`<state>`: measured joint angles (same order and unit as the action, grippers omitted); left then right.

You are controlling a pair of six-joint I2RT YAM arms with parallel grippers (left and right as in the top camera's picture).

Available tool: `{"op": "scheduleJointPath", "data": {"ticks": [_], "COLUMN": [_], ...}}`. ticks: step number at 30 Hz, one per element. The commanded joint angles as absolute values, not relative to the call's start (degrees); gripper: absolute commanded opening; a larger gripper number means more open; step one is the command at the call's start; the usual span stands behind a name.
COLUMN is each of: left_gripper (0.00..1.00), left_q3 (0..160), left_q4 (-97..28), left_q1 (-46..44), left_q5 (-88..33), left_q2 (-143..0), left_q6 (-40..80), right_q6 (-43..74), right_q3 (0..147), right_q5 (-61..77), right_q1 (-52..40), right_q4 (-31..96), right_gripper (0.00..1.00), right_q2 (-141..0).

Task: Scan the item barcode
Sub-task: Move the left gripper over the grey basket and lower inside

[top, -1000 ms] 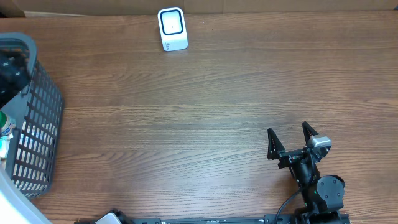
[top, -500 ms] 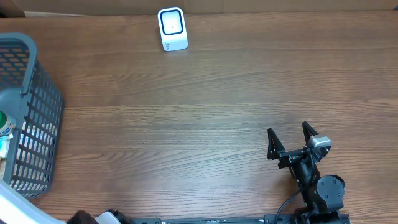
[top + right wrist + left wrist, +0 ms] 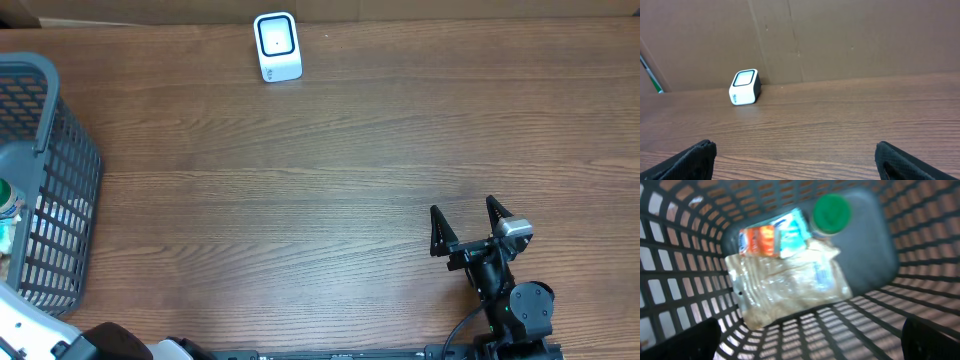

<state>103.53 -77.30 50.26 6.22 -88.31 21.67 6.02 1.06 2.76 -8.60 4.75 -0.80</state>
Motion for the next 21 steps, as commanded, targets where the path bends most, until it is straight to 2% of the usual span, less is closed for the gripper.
{"op": "scheduleJointPath", "data": {"ticks": [1, 3, 6, 8, 12, 21], "left_gripper": [0.99, 1.00, 0.89, 0.87, 0.88, 0.85], "left_q3": [97.76, 95.18, 92.64, 91.07, 87.90, 77.17], "left_q4": [-74.11, -71.68, -68.88, -66.76, -60.99, -46.89], "left_q1": [51.94, 52.03, 52.12, 52.12, 52.12, 52.12], "left_q5": [6.02, 6.76, 9.98, 11.90, 14.20, 14.15], "left_q2": [-88.40, -88.49, -88.79, -88.82, -88.84, -89.03], "left_q6": [17.58, 14.52, 14.06, 14.09, 11.73, -3.81], "right_q6": [6.15, 6.15, 6.15, 6.15, 6.15, 6.15], "right_q3": [0.45, 0.45, 0.45, 0.45, 0.45, 0.45], "right_q5": [3.09, 3.09, 3.09, 3.09, 3.09, 3.09], "right_q1": [-8.32, -8.32, -8.32, -8.32, -8.32, -8.32], "right_q4": [4.56, 4.56, 4.58, 4.56, 4.58, 4.58], "right_gripper": [1.00, 1.00, 1.00, 1.00, 1.00, 1.00], "right_q2": [-0.16, -0.16, -0.16, -0.16, -0.16, -0.16]}}
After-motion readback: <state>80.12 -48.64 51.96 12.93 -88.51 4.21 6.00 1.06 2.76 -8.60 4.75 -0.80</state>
